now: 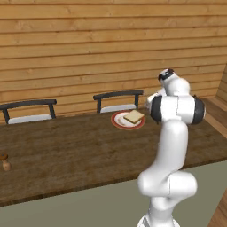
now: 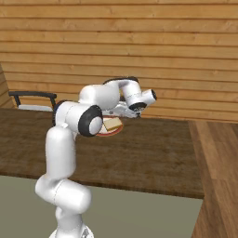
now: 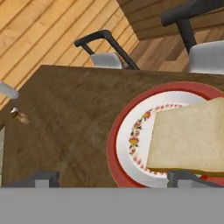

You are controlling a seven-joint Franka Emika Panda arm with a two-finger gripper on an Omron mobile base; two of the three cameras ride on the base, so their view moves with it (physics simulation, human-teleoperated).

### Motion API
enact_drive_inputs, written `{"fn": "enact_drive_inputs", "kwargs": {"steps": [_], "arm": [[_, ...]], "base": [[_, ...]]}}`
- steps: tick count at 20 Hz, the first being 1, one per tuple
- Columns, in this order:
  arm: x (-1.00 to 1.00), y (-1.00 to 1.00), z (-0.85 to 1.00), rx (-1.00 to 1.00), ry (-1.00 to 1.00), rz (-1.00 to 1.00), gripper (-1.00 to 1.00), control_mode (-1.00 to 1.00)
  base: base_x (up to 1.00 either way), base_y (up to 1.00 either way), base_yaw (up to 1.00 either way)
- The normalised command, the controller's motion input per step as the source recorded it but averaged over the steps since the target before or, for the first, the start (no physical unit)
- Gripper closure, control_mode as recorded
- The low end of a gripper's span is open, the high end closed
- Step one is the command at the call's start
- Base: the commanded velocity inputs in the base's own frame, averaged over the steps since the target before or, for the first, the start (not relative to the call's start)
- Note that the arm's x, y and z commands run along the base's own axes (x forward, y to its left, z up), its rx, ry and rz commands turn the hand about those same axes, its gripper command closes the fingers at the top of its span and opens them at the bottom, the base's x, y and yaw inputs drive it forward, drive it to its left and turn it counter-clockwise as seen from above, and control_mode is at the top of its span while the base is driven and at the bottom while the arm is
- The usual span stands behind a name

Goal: Start the toaster. Once the lever pops up, take the bread to the plate on the dining counter.

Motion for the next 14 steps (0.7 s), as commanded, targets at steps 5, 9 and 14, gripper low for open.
{"fn": "enact_drive_inputs", "kwargs": {"steps": [5,9,14], "arm": [[-1.00,0.23,0.34,-0.19,-0.42,0.11,-1.00,-1.00],[-1.00,0.53,0.69,-0.35,-0.62,0.10,-1.00,-1.00],[-1.00,0.98,1.00,-0.54,-0.39,0.01,-1.00,-1.00]], "base": [[0.00,0.00,0.00],[0.00,0.00,0.00],[0.00,0.00,0.00]]}}
